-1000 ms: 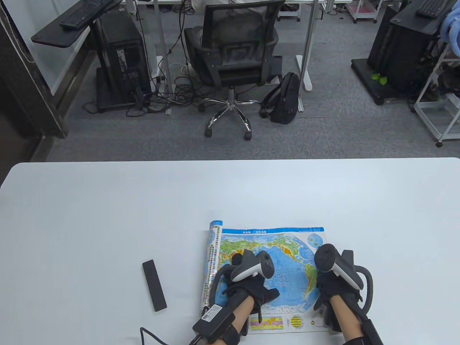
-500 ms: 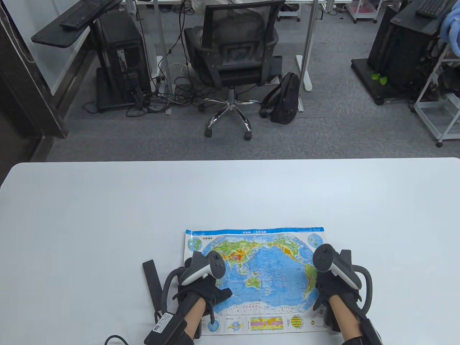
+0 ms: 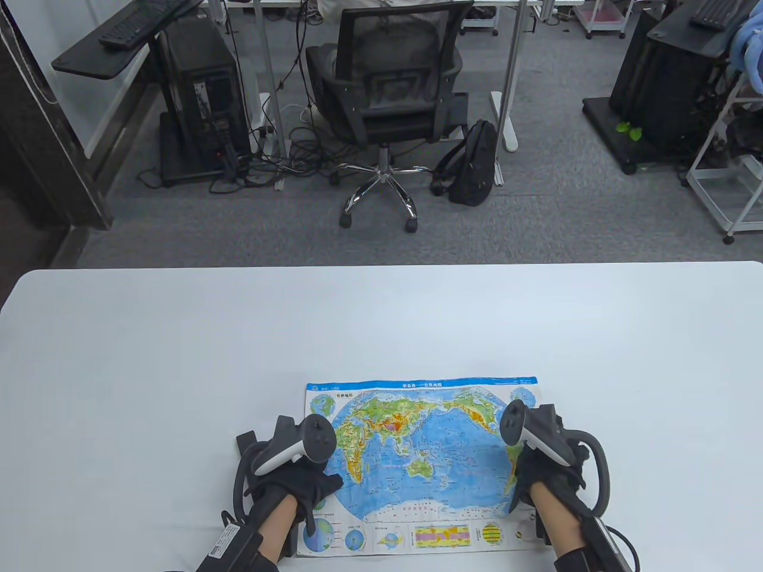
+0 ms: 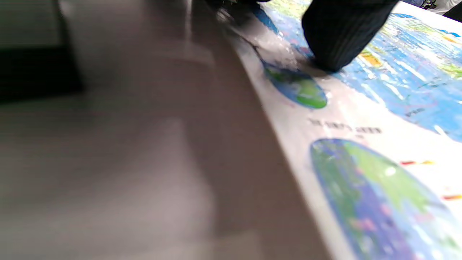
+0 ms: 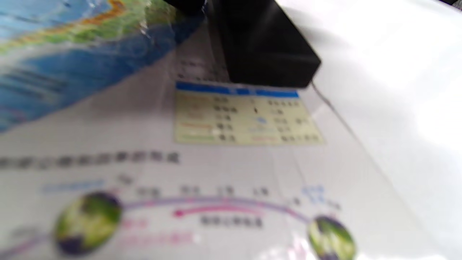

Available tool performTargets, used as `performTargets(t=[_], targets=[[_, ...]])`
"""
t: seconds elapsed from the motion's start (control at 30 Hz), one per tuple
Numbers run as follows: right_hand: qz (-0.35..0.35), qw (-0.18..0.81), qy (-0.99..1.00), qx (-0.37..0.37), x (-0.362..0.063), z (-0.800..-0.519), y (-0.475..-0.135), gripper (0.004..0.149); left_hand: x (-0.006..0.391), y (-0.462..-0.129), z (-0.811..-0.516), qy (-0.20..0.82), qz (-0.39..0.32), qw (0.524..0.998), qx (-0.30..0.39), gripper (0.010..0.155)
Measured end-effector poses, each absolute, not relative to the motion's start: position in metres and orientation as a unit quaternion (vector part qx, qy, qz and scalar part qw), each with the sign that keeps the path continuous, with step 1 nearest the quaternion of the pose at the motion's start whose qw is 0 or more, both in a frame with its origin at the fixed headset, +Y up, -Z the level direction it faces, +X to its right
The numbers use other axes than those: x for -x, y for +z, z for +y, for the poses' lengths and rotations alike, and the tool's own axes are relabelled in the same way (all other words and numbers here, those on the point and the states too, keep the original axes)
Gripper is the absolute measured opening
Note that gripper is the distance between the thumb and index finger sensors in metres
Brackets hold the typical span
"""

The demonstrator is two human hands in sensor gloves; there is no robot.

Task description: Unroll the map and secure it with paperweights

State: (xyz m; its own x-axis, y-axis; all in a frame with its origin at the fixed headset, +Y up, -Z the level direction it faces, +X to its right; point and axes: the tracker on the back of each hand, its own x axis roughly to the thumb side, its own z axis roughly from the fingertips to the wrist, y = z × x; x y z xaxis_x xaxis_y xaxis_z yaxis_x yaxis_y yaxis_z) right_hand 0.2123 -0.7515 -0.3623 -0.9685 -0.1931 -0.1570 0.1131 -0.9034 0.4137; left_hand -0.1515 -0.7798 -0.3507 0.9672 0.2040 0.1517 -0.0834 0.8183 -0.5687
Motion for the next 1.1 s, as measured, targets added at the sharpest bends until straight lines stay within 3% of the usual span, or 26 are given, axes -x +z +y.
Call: performTargets(t=[0.13,0.27,0.43,0.67,1.1], targets=[[-0.163,0.023,-0.986,-0.015,-0.173,-0.738,-0.361,0.064,0.152,-0.352,-0.778,0.080,-0.110,0.947,0.292,0.077],[-0.221,-0.088,-0.965,0.109,-0.114,-0.739,-0.358,0.077,0.156,-0.355,-0.775,0.082,-0.112,0.950,0.279,0.072],[-0.292,-0.071,-0.933,0.196,-0.048,-0.752,-0.356,0.083,0.159,-0.355,-0.775,0.078,-0.117,0.953,0.269,0.071],[-0.337,-0.063,-0.913,0.221,0.000,-0.773,-0.361,0.085,0.161,-0.355,-0.776,0.075,-0.122,0.953,0.266,0.071],[-0.347,-0.049,-0.914,0.203,0.008,-0.783,-0.363,0.075,0.163,-0.353,-0.777,0.079,-0.130,0.952,0.266,0.071]])
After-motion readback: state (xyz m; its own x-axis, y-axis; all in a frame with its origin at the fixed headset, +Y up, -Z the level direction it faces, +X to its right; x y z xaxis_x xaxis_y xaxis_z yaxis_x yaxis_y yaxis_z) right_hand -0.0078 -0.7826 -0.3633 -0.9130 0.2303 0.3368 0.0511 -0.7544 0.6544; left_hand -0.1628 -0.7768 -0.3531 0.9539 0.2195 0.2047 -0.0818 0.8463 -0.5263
